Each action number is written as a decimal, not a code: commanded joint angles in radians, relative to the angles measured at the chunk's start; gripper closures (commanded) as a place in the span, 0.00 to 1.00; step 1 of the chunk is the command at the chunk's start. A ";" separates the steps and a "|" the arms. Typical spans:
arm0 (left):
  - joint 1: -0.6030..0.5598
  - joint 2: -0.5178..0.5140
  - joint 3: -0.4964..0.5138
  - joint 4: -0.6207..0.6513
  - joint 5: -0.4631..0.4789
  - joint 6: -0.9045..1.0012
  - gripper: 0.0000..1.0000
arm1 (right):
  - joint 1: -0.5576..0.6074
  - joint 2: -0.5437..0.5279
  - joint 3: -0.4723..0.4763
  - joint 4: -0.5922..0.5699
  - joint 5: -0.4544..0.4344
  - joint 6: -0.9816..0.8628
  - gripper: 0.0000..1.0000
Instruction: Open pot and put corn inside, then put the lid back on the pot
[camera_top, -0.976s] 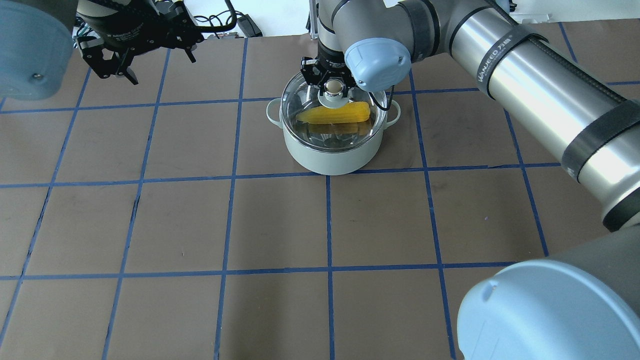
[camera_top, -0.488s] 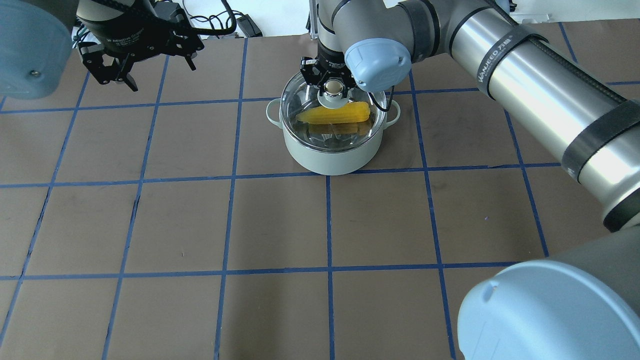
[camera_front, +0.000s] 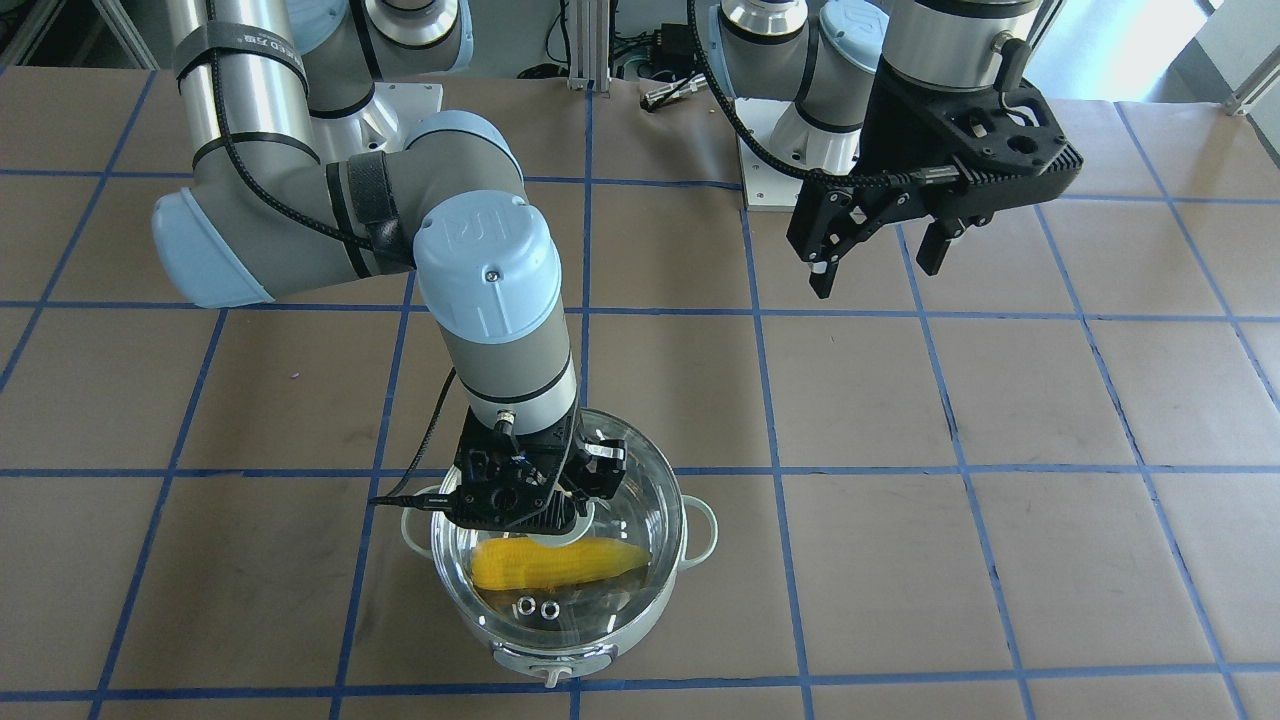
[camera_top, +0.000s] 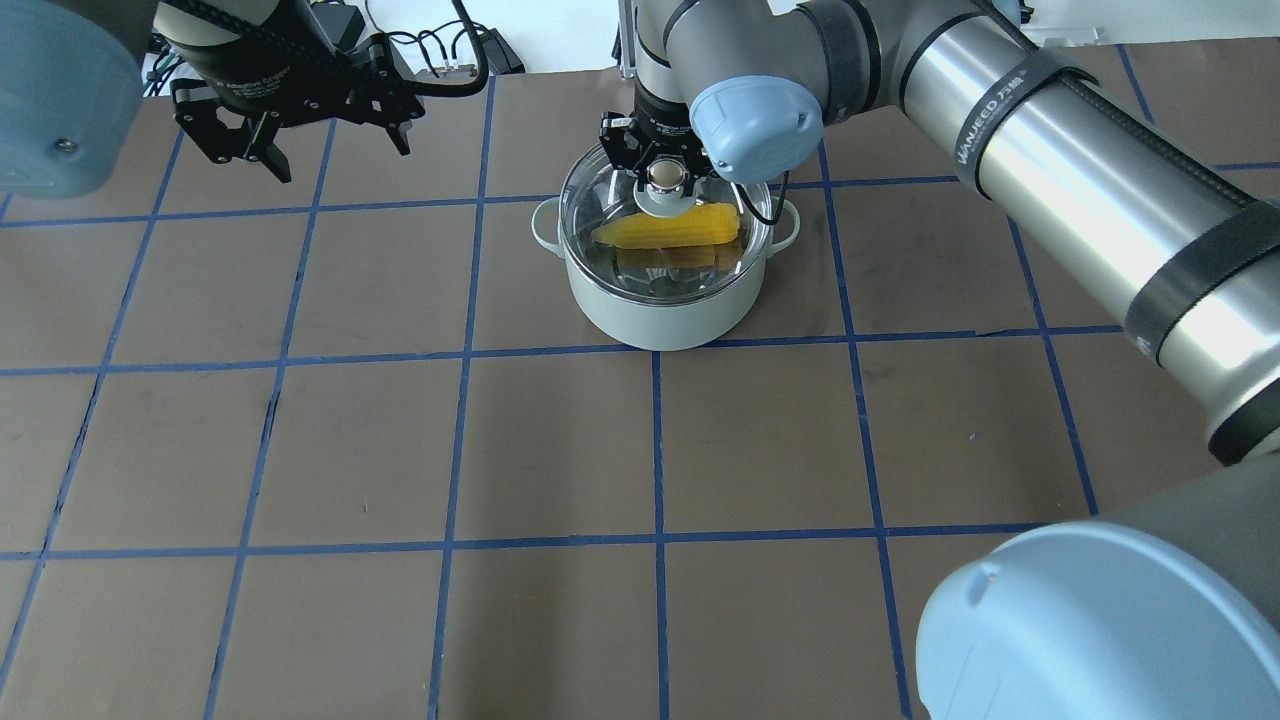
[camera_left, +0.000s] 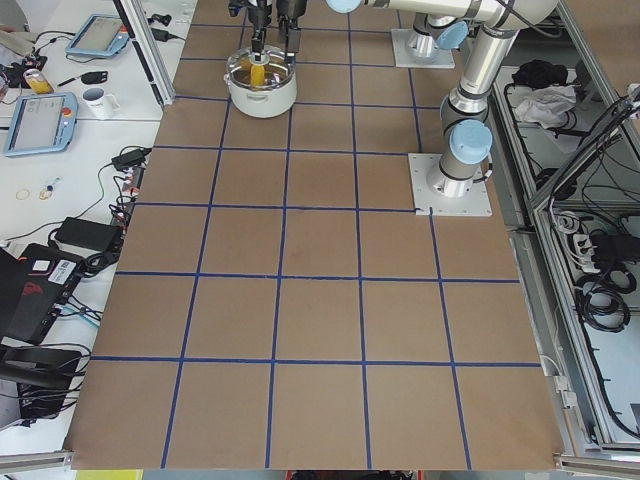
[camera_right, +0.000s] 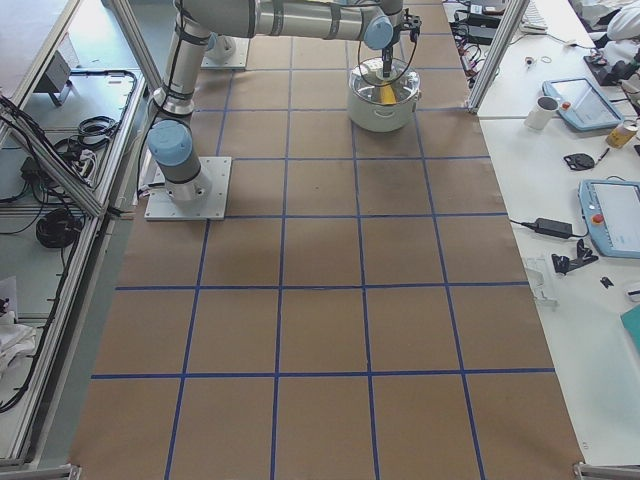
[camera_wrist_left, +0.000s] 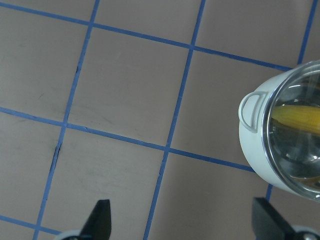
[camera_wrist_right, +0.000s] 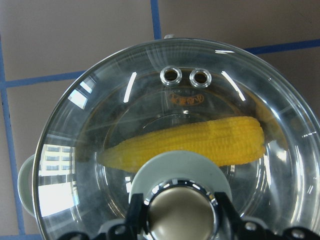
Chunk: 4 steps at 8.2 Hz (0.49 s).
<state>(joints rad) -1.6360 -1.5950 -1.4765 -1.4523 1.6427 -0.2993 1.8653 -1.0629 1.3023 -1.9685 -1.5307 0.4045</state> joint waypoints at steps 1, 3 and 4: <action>-0.002 0.027 0.001 0.003 -0.066 0.107 0.00 | 0.000 0.001 0.000 0.000 0.001 0.011 0.74; -0.002 0.029 -0.001 0.009 -0.070 0.129 0.00 | 0.000 0.004 0.003 0.000 0.001 0.019 0.74; -0.002 0.029 -0.001 0.009 -0.069 0.131 0.00 | 0.000 0.004 0.015 0.000 0.000 0.019 0.74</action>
<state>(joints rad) -1.6380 -1.5682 -1.4767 -1.4461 1.5761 -0.1810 1.8653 -1.0596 1.3044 -1.9681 -1.5294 0.4191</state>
